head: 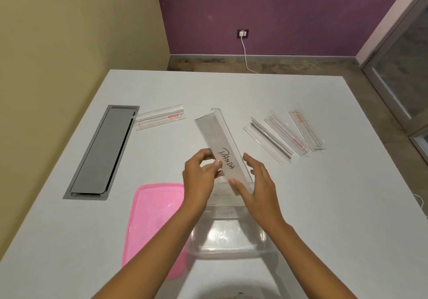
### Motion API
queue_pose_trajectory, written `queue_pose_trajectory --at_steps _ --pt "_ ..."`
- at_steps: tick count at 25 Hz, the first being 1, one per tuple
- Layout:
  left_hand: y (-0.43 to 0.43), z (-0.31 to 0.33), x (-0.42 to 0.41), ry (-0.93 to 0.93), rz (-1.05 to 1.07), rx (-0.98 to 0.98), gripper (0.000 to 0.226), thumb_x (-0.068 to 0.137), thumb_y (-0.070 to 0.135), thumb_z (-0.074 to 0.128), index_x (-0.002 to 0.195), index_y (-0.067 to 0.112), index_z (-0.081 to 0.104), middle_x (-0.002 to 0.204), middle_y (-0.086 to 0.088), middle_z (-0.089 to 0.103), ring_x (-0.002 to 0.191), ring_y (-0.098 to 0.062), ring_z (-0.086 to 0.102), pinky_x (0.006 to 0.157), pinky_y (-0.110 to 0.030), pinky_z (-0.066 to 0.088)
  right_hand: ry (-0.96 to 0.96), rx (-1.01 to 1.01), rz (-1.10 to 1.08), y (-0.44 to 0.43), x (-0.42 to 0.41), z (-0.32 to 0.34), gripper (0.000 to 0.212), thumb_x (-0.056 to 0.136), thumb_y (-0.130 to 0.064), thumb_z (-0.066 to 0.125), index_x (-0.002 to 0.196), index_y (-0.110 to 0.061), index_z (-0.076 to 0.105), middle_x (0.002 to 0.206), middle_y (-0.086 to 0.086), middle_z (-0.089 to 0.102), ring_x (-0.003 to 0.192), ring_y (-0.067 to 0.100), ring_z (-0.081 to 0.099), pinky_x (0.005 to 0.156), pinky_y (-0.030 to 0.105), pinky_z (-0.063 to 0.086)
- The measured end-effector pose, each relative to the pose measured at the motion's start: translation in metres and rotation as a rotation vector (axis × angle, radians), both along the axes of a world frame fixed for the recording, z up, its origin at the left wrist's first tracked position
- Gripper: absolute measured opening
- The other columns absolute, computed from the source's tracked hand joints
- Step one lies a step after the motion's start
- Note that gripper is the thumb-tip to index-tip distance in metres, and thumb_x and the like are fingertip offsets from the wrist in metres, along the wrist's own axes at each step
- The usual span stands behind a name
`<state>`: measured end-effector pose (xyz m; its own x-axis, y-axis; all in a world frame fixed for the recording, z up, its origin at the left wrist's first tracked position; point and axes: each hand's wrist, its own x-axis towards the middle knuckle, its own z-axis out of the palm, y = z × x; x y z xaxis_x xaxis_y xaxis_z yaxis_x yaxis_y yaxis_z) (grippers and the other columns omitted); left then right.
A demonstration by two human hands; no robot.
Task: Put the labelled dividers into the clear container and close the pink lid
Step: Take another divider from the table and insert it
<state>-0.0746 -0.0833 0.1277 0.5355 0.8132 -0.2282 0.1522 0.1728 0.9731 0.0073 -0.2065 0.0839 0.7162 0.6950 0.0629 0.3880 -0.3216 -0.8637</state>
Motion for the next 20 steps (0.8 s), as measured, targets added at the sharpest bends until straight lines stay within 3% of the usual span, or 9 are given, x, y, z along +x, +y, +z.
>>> queue_pose_trajectory --at_steps 2,5,7,9,12,16,20 --pt "-0.011 -0.003 -0.010 -0.030 -0.048 -0.060 0.021 0.087 -0.001 0.057 0.102 0.010 0.067 0.100 -0.005 0.072 0.084 -0.018 0.074 0.075 -0.030 0.060 0.039 0.006 0.040 -0.004 -0.002 0.004 0.060 0.081 -0.053 0.062 0.134 -0.039 0.037 0.131 -0.018 0.051 0.116 -0.001 0.051 0.091 0.012 0.043" --pt "-0.021 -0.008 -0.026 -0.067 -0.097 -0.130 0.017 0.088 0.001 0.058 0.102 0.006 0.066 0.100 -0.010 0.070 0.086 -0.021 0.074 0.074 -0.028 0.061 0.130 -0.005 0.091 -0.016 -0.007 0.006 0.054 0.081 -0.040 0.070 0.129 -0.037 0.045 0.124 -0.017 0.059 0.109 -0.003 0.057 0.084 0.003 0.043" --pt "-0.020 -0.013 -0.037 -0.009 -0.071 -0.116 0.014 0.090 0.011 0.059 0.104 0.006 0.062 0.101 -0.011 0.070 0.088 -0.021 0.073 0.078 -0.030 0.060 0.125 -0.055 0.098 -0.026 -0.009 0.004 0.055 0.081 -0.035 0.072 0.130 -0.034 0.047 0.123 -0.017 0.059 0.111 0.001 0.056 0.090 0.013 0.045" --pt "-0.015 -0.022 -0.049 0.158 0.016 0.033 0.020 0.093 0.020 0.055 0.111 0.012 0.058 0.105 -0.006 0.069 0.094 -0.018 0.069 0.083 -0.030 0.056 0.046 -0.144 0.100 -0.036 -0.010 -0.001 0.055 0.080 -0.032 0.072 0.130 -0.031 0.047 0.119 -0.021 0.056 0.111 0.006 0.055 0.093 0.023 0.044" --pt "-0.007 -0.036 -0.071 0.314 0.105 0.193 0.027 0.097 0.023 0.047 0.122 0.019 0.055 0.112 0.003 0.063 0.100 -0.012 0.058 0.077 -0.019 0.044 -0.034 -0.268 0.142 -0.047 -0.011 -0.009 0.055 0.080 -0.032 0.072 0.129 -0.029 0.048 0.122 -0.018 0.056 0.113 0.005 0.053 0.091 0.024 0.042" --pt "0.001 -0.064 -0.089 0.485 -0.023 0.130 0.036 0.098 0.023 0.044 0.134 0.016 0.049 0.132 -0.004 0.059 0.117 -0.022 0.055 0.092 -0.029 0.040 -0.263 -0.458 0.289 -0.048 -0.002 -0.020 0.055 0.083 -0.030 0.068 0.133 -0.027 0.045 0.134 -0.011 0.054 0.115 0.015 0.054 0.092 0.032 0.046" --pt "-0.001 -0.077 -0.097 0.519 -0.139 0.038 0.038 0.098 0.025 0.045 0.136 0.022 0.049 0.131 -0.005 0.060 0.122 -0.024 0.053 0.100 -0.035 0.041 -0.375 -0.562 0.404 -0.040 0.009 -0.032 0.055 0.085 -0.026 0.066 0.135 -0.025 0.044 0.131 -0.008 0.056 0.115 0.020 0.052 0.087 0.034 0.047"
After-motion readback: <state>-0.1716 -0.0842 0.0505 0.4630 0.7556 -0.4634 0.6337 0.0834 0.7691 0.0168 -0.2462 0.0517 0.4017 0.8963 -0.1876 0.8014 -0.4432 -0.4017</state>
